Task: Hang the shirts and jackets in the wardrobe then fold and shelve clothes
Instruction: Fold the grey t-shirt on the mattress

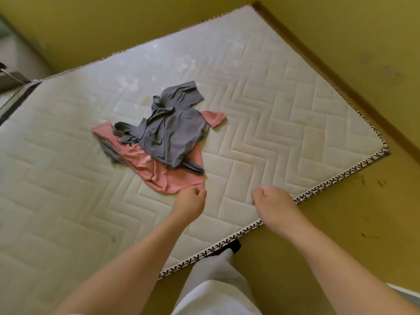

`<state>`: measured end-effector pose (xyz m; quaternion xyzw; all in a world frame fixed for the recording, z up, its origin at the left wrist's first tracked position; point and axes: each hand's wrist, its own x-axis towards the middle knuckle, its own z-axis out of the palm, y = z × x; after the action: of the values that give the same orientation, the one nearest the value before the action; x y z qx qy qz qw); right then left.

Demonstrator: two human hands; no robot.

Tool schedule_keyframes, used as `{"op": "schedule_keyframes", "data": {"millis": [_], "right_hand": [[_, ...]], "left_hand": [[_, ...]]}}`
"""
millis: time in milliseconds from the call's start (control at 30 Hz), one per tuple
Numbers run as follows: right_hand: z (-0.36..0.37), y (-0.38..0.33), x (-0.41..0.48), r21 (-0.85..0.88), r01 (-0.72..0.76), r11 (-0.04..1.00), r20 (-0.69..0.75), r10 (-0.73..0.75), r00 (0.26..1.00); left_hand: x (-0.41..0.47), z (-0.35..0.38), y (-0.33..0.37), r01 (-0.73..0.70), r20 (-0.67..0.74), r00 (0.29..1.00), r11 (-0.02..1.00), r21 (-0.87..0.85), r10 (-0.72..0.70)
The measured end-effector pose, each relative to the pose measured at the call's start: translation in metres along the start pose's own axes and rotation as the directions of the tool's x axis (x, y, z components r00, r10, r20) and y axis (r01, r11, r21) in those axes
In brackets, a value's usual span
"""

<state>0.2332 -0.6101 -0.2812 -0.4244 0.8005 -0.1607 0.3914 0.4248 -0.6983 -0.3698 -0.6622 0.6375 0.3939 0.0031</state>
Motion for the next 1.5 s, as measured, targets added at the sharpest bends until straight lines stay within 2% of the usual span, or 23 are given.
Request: {"op": "schedule_keyframes", "data": {"millis": [133, 333, 433, 500, 667, 733, 900, 1000, 1167, 1300, 1433, 1500], "right_hand": [[0.036, -0.021, 0.081, 0.008, -0.034, 0.999, 0.118, 0.033, 0.992], [0.080, -0.029, 0.170, 0.009, 0.012, 1.000, 0.198, -0.014, 0.980], [0.095, -0.020, 0.199, 0.000, 0.006, 1.000, 0.245, -0.006, 0.969], [0.099, -0.016, 0.207, -0.003, 0.001, 1.000, 0.251, 0.000, 0.968], [0.105, -0.001, 0.223, -0.024, -0.012, 1.000, 0.259, 0.017, 0.966], [0.103, 0.004, 0.227, -0.030, -0.029, 0.999, 0.257, 0.035, 0.966], [0.094, 0.004, 0.224, -0.051, -0.060, 0.997, 0.271, 0.071, 0.960], [0.084, -0.007, 0.216, -0.060, -0.050, 0.997, 0.280, 0.065, 0.958], [0.066, -0.034, 0.196, -0.073, 0.023, 0.997, 0.273, -0.002, 0.962], [0.052, -0.065, 0.175, -0.025, 0.100, 0.995, 0.230, -0.092, 0.969], [0.031, -0.098, 0.146, 0.101, 0.242, 0.965, 0.094, -0.252, 0.963], [0.015, -0.112, 0.130, 0.230, 0.262, 0.937, 0.013, -0.273, 0.962]], "left_hand": [[0.100, -0.013, -0.035, 0.192, 0.011, 0.981, 0.981, 0.021, -0.192], [0.231, -0.002, -0.056, 0.271, 0.020, 0.961, 0.957, 0.100, -0.274], [0.274, 0.016, -0.065, 0.347, 0.079, 0.929, 0.927, 0.144, -0.360], [0.290, 0.023, -0.071, 0.348, 0.107, 0.922, 0.918, 0.192, -0.372], [0.321, 0.041, -0.092, 0.417, 0.221, 0.877, 0.905, 0.092, -0.426], [0.324, 0.044, -0.098, 0.400, 0.189, 0.890, 0.910, 0.108, -0.414], [0.306, 0.021, -0.091, 0.274, -0.144, 0.951, 0.962, -0.011, -0.272], [0.292, -0.013, -0.076, 0.117, -0.257, 0.959, 0.993, -0.031, -0.121], [0.258, -0.087, -0.028, -0.047, -0.310, 0.949, 0.999, 0.021, 0.052], [0.207, -0.139, 0.022, -0.242, -0.362, 0.888, 0.958, 0.155, 0.283], [0.139, -0.168, 0.072, -0.439, -0.385, 0.817, 0.896, 0.066, 0.429], [0.106, -0.179, 0.093, -0.504, -0.409, 0.785, 0.864, 0.017, 0.466]]}}
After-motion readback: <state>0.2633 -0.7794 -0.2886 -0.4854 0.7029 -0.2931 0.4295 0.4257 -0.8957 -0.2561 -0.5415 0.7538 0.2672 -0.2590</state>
